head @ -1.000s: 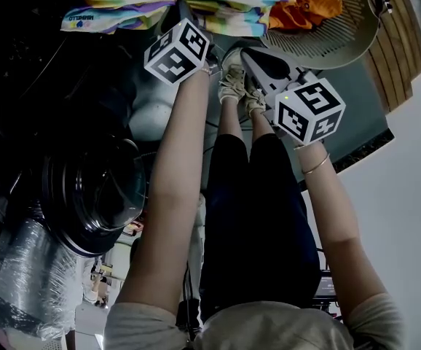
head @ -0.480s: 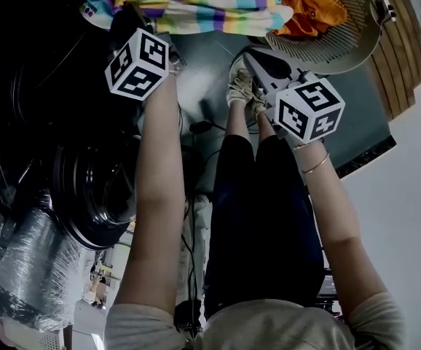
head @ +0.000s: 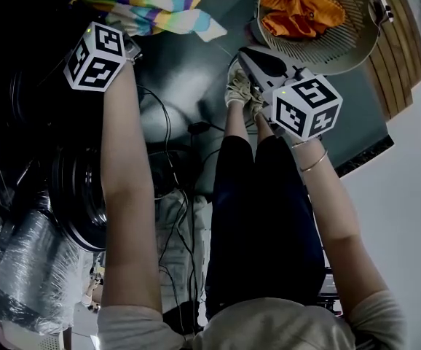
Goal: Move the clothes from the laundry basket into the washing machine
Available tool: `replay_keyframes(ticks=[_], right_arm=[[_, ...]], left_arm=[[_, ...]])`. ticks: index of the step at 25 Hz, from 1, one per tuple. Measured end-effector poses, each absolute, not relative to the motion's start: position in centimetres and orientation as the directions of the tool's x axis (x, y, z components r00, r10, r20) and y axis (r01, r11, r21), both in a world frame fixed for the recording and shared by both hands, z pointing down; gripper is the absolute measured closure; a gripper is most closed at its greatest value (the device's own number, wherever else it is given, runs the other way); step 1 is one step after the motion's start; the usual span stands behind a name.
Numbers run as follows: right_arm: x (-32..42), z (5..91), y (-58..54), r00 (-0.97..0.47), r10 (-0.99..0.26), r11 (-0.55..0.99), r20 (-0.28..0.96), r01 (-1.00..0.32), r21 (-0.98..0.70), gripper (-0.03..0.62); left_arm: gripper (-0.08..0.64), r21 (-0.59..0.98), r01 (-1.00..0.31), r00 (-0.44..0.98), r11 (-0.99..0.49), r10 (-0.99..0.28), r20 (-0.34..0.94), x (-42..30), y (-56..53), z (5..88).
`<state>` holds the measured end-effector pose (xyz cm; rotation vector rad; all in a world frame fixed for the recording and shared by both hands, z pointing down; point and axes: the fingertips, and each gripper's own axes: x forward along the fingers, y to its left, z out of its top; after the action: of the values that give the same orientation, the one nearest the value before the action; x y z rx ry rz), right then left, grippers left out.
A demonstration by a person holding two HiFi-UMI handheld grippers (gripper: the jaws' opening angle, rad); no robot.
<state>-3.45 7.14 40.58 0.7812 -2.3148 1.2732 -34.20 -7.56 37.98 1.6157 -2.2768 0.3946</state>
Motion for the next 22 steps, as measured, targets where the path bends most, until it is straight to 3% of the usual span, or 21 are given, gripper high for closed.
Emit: replay_keyframes(ticks=[5, 10, 12, 22], right_arm=[[-3.7, 41.0, 7.6, -0.776, -0.271, 0.428, 0.569, -0.627, -0.651, 0.583], [-4.3, 41.1, 8.1, -0.783, -0.258, 0.429, 0.565, -0.617, -0.659, 0.583], [-4.3, 41.1, 8.0, -0.786, -0.257, 0.428, 0.562, -0.614, -0.663, 0.583], [-4.1, 40.7, 7.9, -0.795, -0.264, 0.424, 0.546, -0.605, -0.674, 0.583]], left_arm=[[0.529, -0.056, -0.933, -0.342, 0.355, -0.827, 0.447, -35.7, -8.1, 39.9], [0.491, 0.064, -0.904, -0.358, 0.422, -0.831, 0.426, -35.8, -7.3, 39.7], [0.534, 0.065, -0.904, -0.36, 0.422, -0.836, 0.414, -35.7, -6.6, 39.0], [0.53, 0.33, -0.883, -0.216, 0.334, -0.913, 0.347, -32.0, -2.4, 37.7]])
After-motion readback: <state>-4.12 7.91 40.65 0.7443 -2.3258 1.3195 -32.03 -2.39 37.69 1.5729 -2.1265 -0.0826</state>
